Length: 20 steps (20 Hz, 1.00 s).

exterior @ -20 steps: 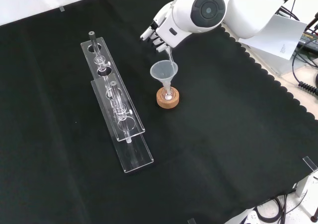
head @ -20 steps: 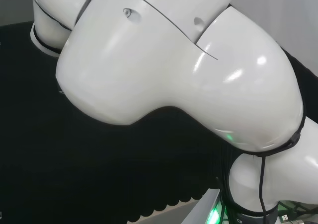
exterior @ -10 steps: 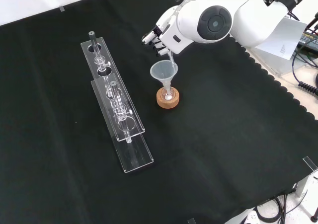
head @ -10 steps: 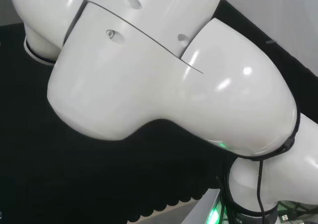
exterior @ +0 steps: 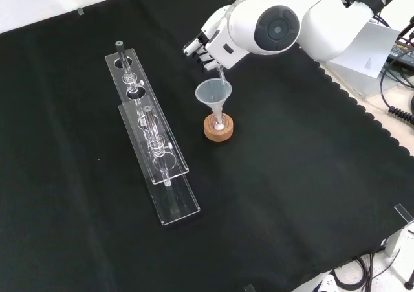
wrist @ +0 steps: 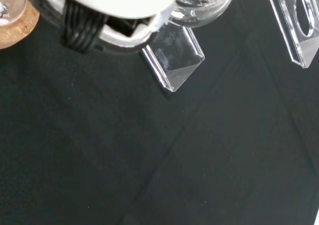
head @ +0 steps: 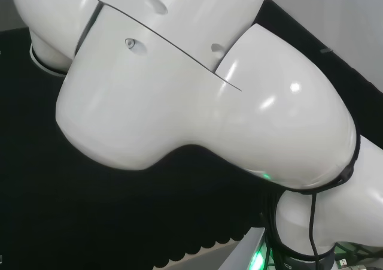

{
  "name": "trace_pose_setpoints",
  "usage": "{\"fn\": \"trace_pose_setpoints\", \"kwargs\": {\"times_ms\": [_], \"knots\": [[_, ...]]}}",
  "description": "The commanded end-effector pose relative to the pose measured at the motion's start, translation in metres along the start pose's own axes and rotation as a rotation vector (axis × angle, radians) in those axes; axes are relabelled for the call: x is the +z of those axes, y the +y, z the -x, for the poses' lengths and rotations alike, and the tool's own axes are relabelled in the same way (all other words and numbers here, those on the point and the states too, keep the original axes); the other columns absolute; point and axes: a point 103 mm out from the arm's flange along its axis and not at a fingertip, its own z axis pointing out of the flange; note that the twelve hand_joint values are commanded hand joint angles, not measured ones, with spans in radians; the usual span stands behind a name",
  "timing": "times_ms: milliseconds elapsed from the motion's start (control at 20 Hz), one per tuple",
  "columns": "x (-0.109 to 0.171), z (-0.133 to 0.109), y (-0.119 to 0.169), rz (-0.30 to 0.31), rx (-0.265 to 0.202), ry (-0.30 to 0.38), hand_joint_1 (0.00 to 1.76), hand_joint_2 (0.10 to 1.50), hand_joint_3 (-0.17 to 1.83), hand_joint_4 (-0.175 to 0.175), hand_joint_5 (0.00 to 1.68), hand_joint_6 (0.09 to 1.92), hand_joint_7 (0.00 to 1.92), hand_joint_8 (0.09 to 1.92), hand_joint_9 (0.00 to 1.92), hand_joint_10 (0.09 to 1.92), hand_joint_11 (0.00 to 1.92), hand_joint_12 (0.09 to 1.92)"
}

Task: Pour all the NaCl from the weighing funnel into the round-bottom flask.

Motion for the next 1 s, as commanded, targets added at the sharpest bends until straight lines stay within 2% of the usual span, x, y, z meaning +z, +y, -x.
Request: {"fn": "trace_pose_setpoints", "kwargs": {"times_ms": [50, 500, 1000], "knots": [[-0.0005, -0.0008, 0.0006, 0.004, 0.006, -0.013, 1.28, 0.61, 0.78, 0.065, 1.18, 0.87, 1.32, 0.68, 1.23, 0.39, 0.69, 1.14], [-0.0054, -0.0041, -0.002, -0.02, 0.037, -0.083, 1.28, 0.61, 0.78, 0.065, 1.18, 0.87, 1.32, 0.68, 1.23, 0.39, 0.69, 1.14], [-0.0075, -0.0051, -0.0051, -0.027, 0.048, -0.098, 1.28, 0.61, 0.78, 0.064, 1.18, 0.87, 1.32, 0.68, 1.23, 0.39, 0.69, 1.14]]}}
